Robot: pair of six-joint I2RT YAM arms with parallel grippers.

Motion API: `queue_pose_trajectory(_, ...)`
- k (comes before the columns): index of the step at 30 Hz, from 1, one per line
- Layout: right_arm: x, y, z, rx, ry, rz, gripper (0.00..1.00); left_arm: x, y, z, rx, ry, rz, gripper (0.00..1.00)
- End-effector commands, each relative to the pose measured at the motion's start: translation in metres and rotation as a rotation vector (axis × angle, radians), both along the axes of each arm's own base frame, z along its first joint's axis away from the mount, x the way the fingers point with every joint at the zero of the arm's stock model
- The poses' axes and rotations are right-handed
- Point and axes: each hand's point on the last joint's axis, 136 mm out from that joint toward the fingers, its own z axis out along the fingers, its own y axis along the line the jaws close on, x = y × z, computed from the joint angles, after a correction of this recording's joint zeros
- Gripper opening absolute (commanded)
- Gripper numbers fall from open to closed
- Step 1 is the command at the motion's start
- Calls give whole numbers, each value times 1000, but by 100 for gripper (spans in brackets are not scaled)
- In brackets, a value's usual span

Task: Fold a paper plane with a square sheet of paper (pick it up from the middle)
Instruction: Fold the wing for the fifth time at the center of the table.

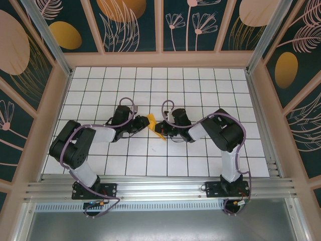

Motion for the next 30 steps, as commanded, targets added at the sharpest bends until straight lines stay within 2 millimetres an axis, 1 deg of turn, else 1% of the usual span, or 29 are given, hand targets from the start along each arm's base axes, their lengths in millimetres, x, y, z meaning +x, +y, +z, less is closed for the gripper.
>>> queue_pose_trajectory(1, -3, -5, -21, -37, 65, -4, 0, 6, -8, 0, 6, -25, -33, 22)
queue_pose_trajectory(11, -3, -11, -32, -62, 107, -21, 0, 7, -6, -18, 53, 9, -33, 21)
queue_pose_trajectory(30, -4, -15, -40, -87, 142, -29, 0, 12, -3, -35, 115, 11, -38, 20)
